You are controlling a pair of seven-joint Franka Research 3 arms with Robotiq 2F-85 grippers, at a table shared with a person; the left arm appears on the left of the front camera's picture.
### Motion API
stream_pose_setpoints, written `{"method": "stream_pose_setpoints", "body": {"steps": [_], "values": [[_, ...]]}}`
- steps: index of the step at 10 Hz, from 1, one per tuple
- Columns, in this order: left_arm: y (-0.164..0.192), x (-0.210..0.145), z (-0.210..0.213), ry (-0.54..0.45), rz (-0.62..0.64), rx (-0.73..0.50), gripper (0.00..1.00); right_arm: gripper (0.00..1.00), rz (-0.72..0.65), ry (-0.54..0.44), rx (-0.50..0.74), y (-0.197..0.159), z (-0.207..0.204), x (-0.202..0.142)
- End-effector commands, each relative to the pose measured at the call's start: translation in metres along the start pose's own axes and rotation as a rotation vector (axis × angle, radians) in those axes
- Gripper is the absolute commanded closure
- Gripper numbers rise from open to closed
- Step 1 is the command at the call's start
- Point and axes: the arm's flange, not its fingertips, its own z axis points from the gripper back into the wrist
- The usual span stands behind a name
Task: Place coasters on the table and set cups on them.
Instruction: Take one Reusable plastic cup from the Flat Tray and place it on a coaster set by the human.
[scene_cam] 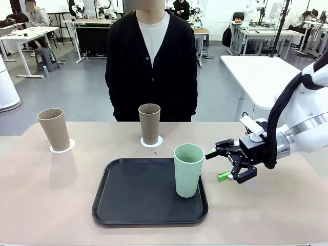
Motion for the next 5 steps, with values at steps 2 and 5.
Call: {"method": "stream_pose_setpoints", "body": {"steps": [2,5], "values": [[-0.001,0.0,0.001,-0.001,0.014,0.008,0.0,0.0,0.036,-0.026,-0.027,-0.011,-0.015,-0.008],[-0.001,0.0,0.001,-0.001,0.014,0.008,0.0,0.0,0.029,-0.029,-0.05,-0.022,-0.022,-0.013]]}}
